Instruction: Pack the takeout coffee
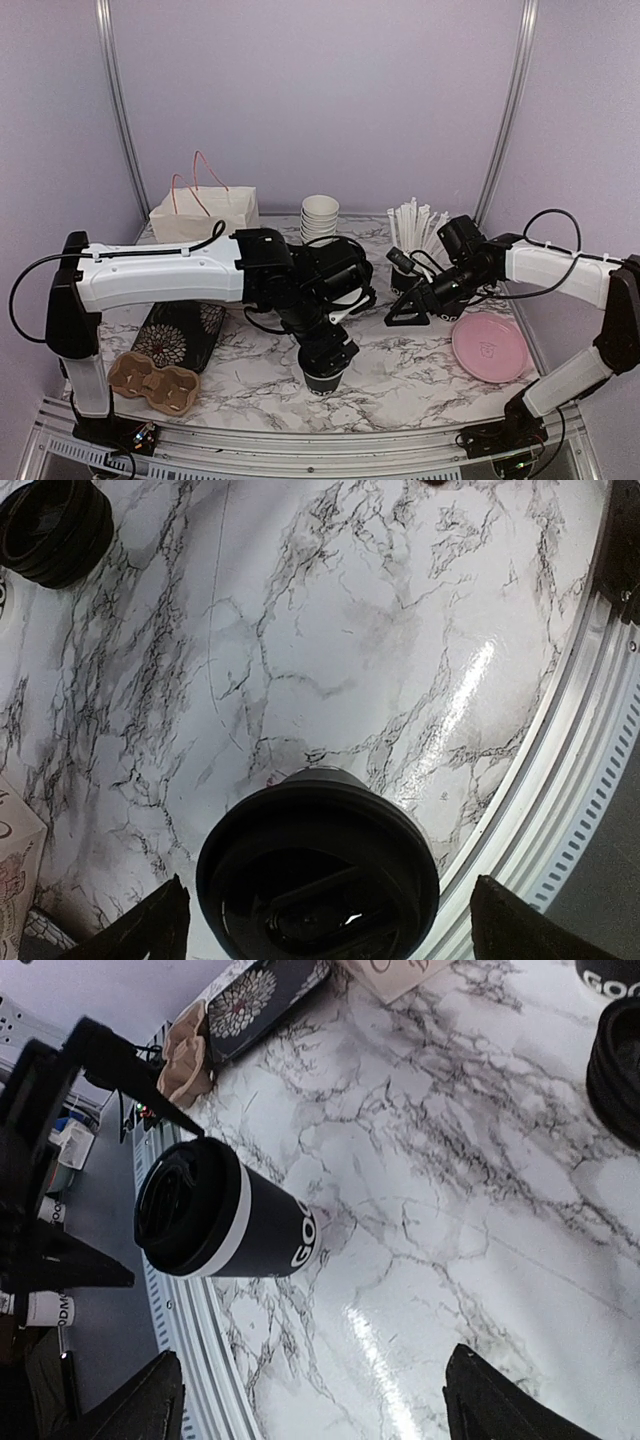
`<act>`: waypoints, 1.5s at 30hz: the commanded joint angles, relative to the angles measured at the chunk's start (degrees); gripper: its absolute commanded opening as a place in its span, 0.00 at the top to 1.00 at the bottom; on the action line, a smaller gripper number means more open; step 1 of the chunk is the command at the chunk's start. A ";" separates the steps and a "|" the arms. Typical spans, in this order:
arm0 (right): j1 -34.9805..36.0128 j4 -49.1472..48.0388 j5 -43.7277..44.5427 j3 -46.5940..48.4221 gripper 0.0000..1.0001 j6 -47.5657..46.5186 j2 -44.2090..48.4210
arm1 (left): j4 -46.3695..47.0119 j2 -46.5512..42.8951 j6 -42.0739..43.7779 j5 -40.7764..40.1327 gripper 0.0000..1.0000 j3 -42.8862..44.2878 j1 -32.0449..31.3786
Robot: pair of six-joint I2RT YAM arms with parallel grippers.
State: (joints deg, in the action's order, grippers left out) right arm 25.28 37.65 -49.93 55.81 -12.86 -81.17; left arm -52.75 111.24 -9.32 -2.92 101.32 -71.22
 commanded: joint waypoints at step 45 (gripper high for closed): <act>17.00 -10.11 -18.67 3.12 0.53 9.34 -17.52 | 26.68 -14.13 -21.62 13.38 0.30 -30.46 7.28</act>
State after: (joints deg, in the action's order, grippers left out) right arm 41.10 27.86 -68.62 55.40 -2.09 -98.06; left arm -26.24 97.01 -30.13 11.40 72.47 -63.44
